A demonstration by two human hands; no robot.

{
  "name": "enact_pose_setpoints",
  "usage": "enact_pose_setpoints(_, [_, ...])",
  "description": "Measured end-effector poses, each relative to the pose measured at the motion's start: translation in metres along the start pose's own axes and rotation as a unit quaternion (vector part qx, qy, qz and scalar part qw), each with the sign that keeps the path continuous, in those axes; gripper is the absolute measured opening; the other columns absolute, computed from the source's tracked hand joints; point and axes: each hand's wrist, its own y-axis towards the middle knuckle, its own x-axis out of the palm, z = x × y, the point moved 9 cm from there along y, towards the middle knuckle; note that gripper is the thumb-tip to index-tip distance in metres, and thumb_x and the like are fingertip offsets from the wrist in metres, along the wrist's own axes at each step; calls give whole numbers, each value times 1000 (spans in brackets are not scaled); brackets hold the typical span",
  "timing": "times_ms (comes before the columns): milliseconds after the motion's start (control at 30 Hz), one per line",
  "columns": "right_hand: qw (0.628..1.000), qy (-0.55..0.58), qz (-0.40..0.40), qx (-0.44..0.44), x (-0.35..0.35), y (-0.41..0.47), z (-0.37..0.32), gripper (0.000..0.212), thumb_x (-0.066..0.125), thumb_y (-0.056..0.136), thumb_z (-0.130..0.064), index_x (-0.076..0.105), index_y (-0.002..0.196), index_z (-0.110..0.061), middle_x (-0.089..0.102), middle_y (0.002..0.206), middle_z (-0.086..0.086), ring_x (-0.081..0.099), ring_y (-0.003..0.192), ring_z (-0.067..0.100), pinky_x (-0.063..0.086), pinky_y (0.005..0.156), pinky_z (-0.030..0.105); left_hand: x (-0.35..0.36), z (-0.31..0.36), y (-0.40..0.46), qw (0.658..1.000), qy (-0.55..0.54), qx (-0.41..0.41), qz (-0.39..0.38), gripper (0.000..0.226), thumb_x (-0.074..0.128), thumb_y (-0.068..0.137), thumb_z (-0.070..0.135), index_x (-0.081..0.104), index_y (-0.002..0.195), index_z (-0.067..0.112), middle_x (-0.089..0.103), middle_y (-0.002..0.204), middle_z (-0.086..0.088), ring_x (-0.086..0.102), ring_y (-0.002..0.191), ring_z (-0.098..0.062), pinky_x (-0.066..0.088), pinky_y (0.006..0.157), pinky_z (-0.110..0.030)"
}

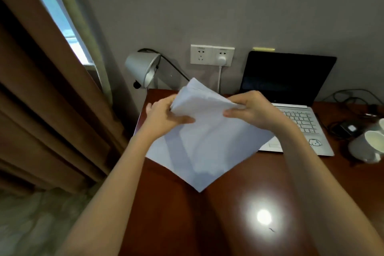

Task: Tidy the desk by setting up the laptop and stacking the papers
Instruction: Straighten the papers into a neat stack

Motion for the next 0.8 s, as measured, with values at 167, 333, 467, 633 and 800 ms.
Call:
enact_pose_setpoints(167, [988,148,55,-3,-41,-15,-7,23,88,57,-31,78,78,-33,76,75,-10,66,68,0,50,64,13,-18,10,-30,976,-206,17,71,9,78,72,34,70,73,35,73,76,16,71,70,-5,57,57,-18])
enact_pose_setpoints(333, [936,336,95,43,-10,-33,53,29,76,63,-4,79,79,-28,77,79,-10,73,74,7,56,65,20,-18,-26,-50,933,-306,-50,181,25,74,50,62,69,73,53,71,80,27,70,77,1,55,57,-15])
enact_pose_setpoints(467, [908,380,105,141,69,-44,103,36,80,56,0,77,86,-21,78,88,-3,73,83,12,56,66,22,11,-47,-54,939,-294,-69,165,32,80,59,45,62,78,65,67,81,38,65,77,14,49,53,-6])
enact_pose_setpoints(633, [877,406,110,232,133,-62,144,43,85,58,-4,70,95,-20,76,95,-3,71,91,17,56,71,26,43,-104,-58,952,-261,-129,92,31,78,75,22,67,101,33,74,94,20,70,92,-4,57,68,-17])
enact_pose_setpoints(800, [882,371,126,264,158,-66,154,23,72,81,-4,68,95,-22,72,96,-6,70,86,9,55,67,18,50,-131,-62,978,-129,-154,47,32,63,89,12,60,121,9,67,116,-2,63,104,-17,51,91,-33])
